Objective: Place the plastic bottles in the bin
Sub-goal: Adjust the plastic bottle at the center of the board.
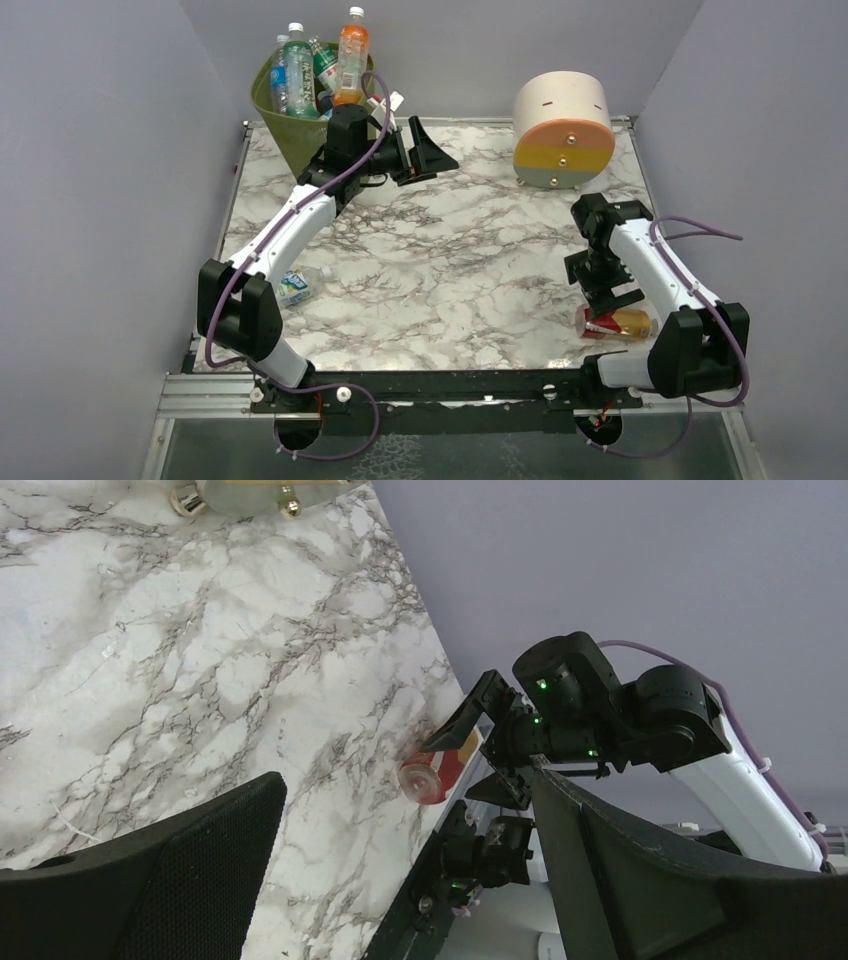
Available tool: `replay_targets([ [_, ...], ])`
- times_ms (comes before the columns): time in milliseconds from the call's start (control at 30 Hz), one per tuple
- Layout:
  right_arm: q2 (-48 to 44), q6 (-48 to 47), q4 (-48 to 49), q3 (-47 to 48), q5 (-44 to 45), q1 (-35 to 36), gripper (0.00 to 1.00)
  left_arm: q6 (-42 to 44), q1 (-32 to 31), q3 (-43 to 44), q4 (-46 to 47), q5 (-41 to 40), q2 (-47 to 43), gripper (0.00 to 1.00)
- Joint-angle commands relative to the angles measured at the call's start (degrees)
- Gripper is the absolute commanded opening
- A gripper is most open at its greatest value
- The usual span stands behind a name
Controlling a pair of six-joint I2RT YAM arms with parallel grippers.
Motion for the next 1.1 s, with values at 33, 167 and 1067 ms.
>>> replay_targets([
  [33, -0.93, 7.29, -0.95, -0.43, 1.52, -0.37, 0.99, 0.43, 0.07, -0.77, 2.56, 2.29, -1.33, 0.99],
  [167, -1.26, 8.77, -1.0, -1.15, 1.59, -0.35, 0.99, 0.8, 0.11, -0.76, 2.25, 2.42, -1.1, 0.99],
  [1067, -5.85, 24.61, -1.14, -10.83, -0.79, -0.35, 0.99, 2.38, 1.13, -0.67, 0.61, 3.68, 0.29, 0.99],
])
